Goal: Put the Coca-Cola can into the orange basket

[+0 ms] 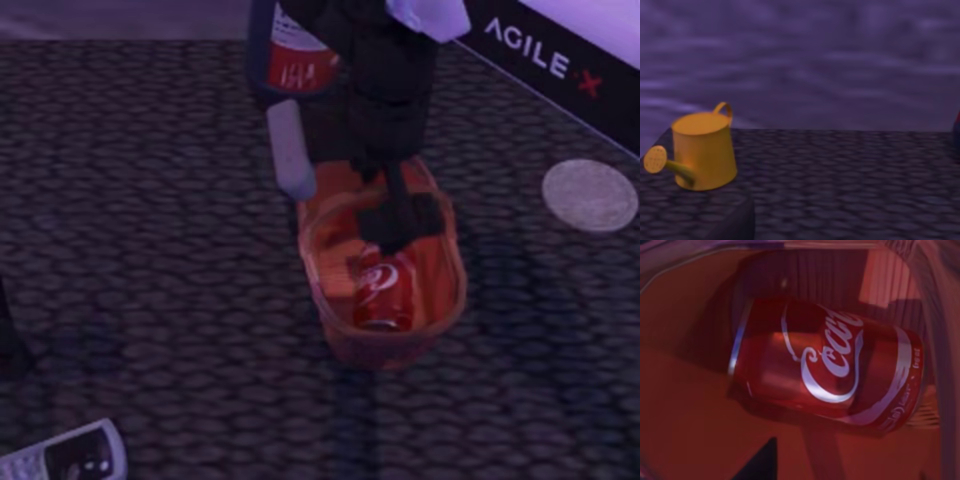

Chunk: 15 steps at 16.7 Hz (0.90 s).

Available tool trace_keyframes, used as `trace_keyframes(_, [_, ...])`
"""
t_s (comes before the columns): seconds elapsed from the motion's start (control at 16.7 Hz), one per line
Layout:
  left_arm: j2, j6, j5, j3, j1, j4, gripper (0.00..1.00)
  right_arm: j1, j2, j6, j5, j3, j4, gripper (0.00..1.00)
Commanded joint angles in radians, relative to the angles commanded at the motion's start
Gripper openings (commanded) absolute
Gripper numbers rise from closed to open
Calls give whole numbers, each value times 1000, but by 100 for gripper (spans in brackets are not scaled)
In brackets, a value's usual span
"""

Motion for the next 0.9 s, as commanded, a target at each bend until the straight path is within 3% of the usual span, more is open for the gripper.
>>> trace_keyframes(0.54, [0, 0, 0, 0, 0, 0, 100, 0, 0, 0, 0, 0, 0, 2])
trace_keyframes(0.9, [0, 0, 0, 0, 0, 0, 100, 0, 0, 0, 0, 0, 0, 0])
